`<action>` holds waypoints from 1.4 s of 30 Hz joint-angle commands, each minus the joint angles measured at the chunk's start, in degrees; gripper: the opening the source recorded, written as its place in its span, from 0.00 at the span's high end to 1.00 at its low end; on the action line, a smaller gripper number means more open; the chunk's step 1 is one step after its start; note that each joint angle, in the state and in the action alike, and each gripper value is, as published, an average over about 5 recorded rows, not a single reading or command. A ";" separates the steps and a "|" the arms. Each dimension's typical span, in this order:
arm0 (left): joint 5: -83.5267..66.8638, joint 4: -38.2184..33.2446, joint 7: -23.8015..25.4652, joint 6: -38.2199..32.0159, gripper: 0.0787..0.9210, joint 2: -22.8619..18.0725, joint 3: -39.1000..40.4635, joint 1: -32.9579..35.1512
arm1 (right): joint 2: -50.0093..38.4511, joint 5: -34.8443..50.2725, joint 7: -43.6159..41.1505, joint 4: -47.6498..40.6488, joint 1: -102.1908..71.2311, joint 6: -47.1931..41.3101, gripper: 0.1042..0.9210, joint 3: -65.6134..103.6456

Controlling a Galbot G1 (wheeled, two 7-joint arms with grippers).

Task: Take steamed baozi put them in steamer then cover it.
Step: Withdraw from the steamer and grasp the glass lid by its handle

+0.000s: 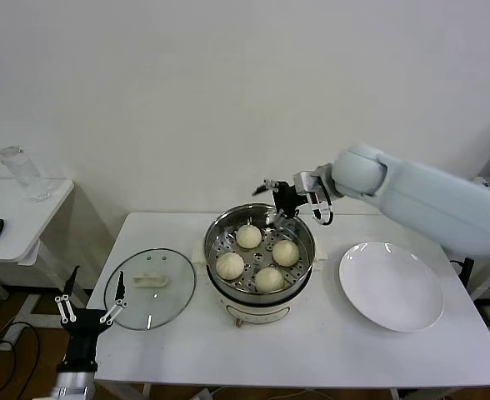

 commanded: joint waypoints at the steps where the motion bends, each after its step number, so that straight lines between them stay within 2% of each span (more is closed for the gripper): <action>1: 18.62 0.62 -7.69 5.09 0.12 1.76 -0.27 -4.32 | -3.29 -0.85 51.38 4.07 -45.75 20.15 0.12 47.66; 11: 27.66 5.16 -6.87 4.98 0.12 4.12 -1.64 -7.98 | 11.29 -4.13 52.35 3.95 -74.45 26.87 0.12 76.61; 22: 41.70 13.22 -5.42 6.14 0.12 8.37 -5.99 -9.05 | 22.67 -7.38 51.09 3.74 -90.38 31.64 0.12 88.99; 32: 50.93 15.61 -3.69 8.16 0.12 8.70 -4.56 -7.90 | 25.62 -7.77 50.98 6.81 -94.36 31.19 0.12 89.67; 42: 52.98 15.35 -2.83 10.30 0.12 6.08 1.16 -8.74 | 25.20 -7.71 51.02 7.10 -94.61 29.46 0.12 89.98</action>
